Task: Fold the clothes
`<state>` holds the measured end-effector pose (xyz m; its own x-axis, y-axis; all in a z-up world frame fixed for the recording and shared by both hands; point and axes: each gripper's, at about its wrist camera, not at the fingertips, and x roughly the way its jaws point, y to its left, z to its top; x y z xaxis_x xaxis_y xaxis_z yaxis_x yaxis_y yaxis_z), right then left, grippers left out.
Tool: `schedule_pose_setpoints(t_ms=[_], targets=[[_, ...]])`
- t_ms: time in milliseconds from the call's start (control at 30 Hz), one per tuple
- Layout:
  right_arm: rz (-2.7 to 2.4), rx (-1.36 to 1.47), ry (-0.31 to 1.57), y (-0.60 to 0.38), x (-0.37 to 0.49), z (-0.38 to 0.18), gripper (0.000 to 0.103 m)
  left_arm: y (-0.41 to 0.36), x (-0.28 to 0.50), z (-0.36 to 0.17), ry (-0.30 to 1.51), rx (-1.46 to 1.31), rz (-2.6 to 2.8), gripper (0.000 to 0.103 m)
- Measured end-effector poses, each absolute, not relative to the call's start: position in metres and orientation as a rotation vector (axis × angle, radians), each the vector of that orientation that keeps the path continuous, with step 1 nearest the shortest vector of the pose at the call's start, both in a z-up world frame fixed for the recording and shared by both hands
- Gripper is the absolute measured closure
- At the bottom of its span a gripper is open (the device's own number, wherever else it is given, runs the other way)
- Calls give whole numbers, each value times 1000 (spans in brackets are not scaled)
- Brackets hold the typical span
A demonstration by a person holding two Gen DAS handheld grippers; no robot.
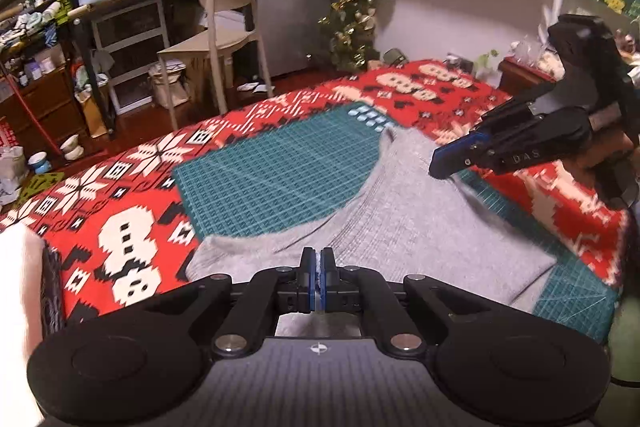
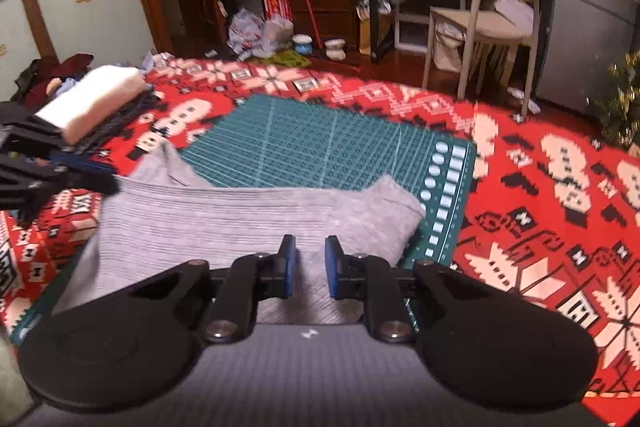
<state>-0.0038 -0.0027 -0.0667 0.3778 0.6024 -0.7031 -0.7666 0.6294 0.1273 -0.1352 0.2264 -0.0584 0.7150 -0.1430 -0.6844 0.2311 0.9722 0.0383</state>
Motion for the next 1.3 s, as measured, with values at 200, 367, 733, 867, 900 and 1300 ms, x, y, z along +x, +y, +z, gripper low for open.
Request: schedule_pose_setpoints(t_ms=[200,367,733,867,900,1300], targets=[[869,-219,803,-4,-3,-81,86,237,-125,-77,791,116,-168,100],[808,-187,762,-9,5,-78,86,233,-118,-84,800,133,-169,100],[785,-27,851,-48,-17,-66,81,261,-145,-66,833,-86,-96,76],[791,33,970,-65,-45,-68,80,272,-165,-72,926,-251,-126,76],[788,50,997,-69,-52,-70,80,272,-169,-75,950,-289,-139,76],[762,43,1096,-69,-92,-86,93,237,-180,-88,1048,-338,-223,73]])
